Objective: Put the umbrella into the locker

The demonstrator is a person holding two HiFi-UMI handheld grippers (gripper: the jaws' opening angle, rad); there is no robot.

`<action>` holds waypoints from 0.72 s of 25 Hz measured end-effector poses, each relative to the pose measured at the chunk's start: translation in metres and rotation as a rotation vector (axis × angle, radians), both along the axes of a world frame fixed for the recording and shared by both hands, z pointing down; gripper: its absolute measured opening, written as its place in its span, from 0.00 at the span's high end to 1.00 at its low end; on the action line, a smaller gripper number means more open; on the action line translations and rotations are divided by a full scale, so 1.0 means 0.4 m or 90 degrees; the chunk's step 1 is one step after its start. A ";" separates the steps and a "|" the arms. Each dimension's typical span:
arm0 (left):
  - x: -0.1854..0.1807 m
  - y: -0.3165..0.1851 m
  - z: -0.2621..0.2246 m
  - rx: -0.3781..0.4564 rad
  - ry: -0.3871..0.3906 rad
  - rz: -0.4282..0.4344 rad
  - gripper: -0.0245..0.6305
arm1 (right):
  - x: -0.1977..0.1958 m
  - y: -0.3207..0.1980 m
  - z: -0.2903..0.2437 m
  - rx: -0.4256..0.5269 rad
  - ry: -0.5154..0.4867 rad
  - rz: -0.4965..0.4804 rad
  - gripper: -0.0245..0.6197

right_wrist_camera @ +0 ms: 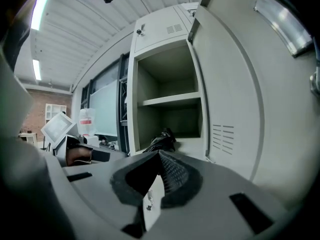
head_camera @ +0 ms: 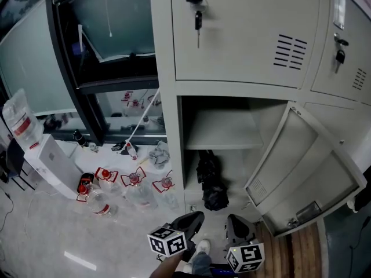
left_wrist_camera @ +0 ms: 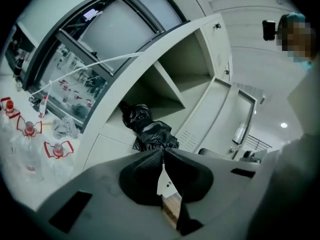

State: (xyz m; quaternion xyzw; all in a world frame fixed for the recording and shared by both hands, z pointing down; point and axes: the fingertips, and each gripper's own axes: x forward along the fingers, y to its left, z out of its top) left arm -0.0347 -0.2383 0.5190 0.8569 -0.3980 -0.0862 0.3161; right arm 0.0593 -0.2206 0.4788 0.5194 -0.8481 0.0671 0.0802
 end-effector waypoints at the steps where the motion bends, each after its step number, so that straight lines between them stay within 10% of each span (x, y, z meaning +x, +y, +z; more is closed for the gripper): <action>1: 0.000 0.003 -0.006 0.007 -0.009 0.002 0.93 | -0.003 0.002 -0.001 0.001 0.001 -0.001 0.96; 18: -0.073 -0.022 -0.036 0.041 -0.052 -0.057 0.94 | 0.003 0.014 -0.022 0.017 0.014 0.004 0.96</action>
